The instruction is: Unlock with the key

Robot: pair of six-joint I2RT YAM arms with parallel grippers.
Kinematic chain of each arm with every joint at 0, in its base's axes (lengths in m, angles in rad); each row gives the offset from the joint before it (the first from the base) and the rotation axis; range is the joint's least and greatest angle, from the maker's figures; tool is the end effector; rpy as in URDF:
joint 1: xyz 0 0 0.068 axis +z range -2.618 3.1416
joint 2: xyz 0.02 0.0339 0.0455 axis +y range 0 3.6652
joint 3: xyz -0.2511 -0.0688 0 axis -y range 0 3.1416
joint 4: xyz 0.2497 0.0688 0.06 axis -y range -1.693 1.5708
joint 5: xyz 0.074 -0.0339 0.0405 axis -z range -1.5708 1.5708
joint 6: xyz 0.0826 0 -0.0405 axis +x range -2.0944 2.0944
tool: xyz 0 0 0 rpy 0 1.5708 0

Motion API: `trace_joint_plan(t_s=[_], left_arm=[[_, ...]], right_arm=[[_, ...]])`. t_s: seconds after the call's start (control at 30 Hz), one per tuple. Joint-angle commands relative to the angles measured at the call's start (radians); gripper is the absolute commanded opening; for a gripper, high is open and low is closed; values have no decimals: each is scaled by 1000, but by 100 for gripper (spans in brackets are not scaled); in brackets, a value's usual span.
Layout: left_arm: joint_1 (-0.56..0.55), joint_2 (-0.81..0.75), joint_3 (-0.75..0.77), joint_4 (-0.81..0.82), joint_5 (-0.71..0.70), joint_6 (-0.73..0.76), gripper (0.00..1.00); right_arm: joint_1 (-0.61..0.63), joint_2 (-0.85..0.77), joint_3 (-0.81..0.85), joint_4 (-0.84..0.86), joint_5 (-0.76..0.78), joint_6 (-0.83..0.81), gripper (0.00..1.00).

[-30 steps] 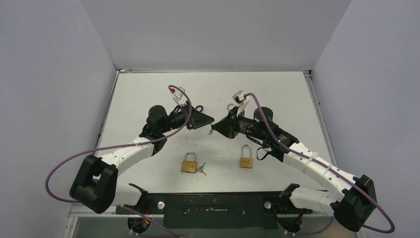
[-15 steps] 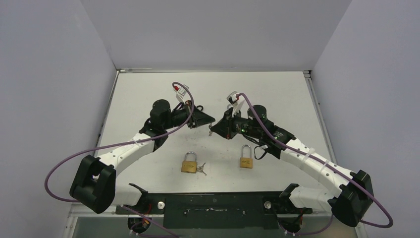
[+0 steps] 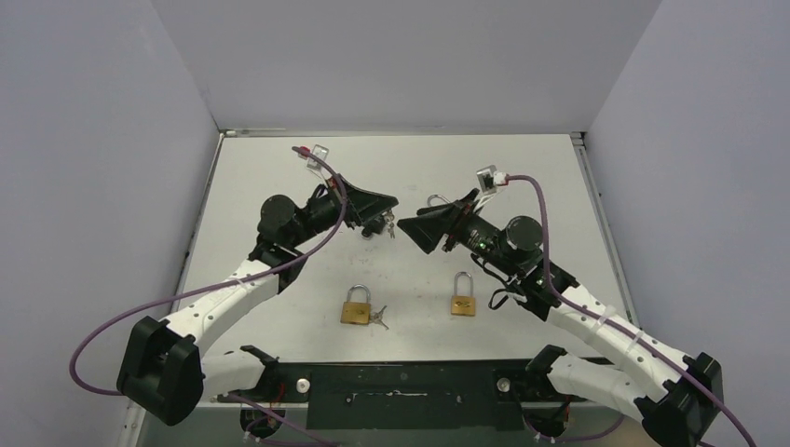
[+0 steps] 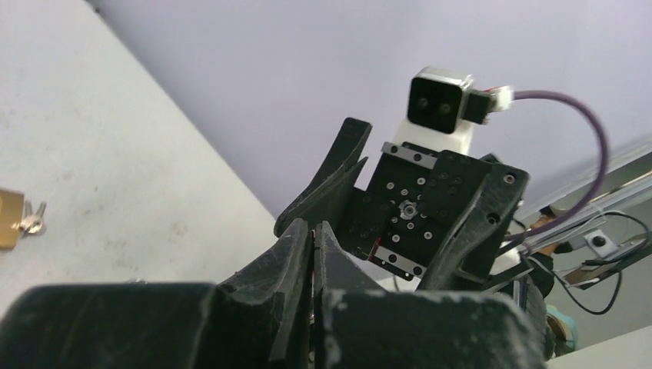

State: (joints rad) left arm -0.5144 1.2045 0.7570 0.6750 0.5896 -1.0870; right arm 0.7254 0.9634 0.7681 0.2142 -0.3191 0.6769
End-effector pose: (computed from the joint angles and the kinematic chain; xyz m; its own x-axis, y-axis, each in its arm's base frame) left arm 0.2561 -0.1975 0.3262 -0.6882 -0.4562 -0.5642 0.5834 0.1144 -0.8041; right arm 0.1966 0.2089 0.3330 -0.5306 0.3244 -0.7831 -0.6829 0.3838 0.6216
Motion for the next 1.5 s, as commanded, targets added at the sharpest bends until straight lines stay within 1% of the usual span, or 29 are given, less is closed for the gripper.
trace_joint_plan(t_s=[0.0, 0.07, 0.2, 0.33, 0.5, 0.77, 0.93, 1.17, 1.27, 1.37, 1.47], left_arm=[[-3, -38, 0, 250, -95, -113, 0], [-8, -38, 6, 306, -117, -158, 0], [-15, -37, 17, 370, -150, -204, 0], [-21, -32, 25, 392, -156, -224, 0], [-27, -44, 16, 393, -180, -229, 0], [-27, -57, 7, 381, -222, -215, 0], [-29, -53, 7, 382, -218, -214, 0], [-39, -51, 1, 386, -218, -203, 0], [-42, -55, 0, 385, -220, -191, 0], [-44, -61, -3, 377, -226, -185, 0], [-44, -76, -3, 356, -236, -178, 0]], right_arm=[[-12, 26, -13, 382, 42, 213, 85], [-12, 76, 27, 417, 6, 251, 79], [-10, 158, 83, 491, -70, 283, 59], [-10, 178, 82, 551, -78, 303, 43], [-10, 192, 95, 570, -95, 305, 34], [-5, 226, 104, 596, -144, 330, 33], [-3, 244, 114, 596, -149, 335, 27], [-3, 267, 129, 613, -146, 352, 22], [-1, 277, 139, 613, -158, 359, 15], [0, 279, 137, 616, -168, 365, 1], [-2, 266, 120, 607, -169, 354, 0]])
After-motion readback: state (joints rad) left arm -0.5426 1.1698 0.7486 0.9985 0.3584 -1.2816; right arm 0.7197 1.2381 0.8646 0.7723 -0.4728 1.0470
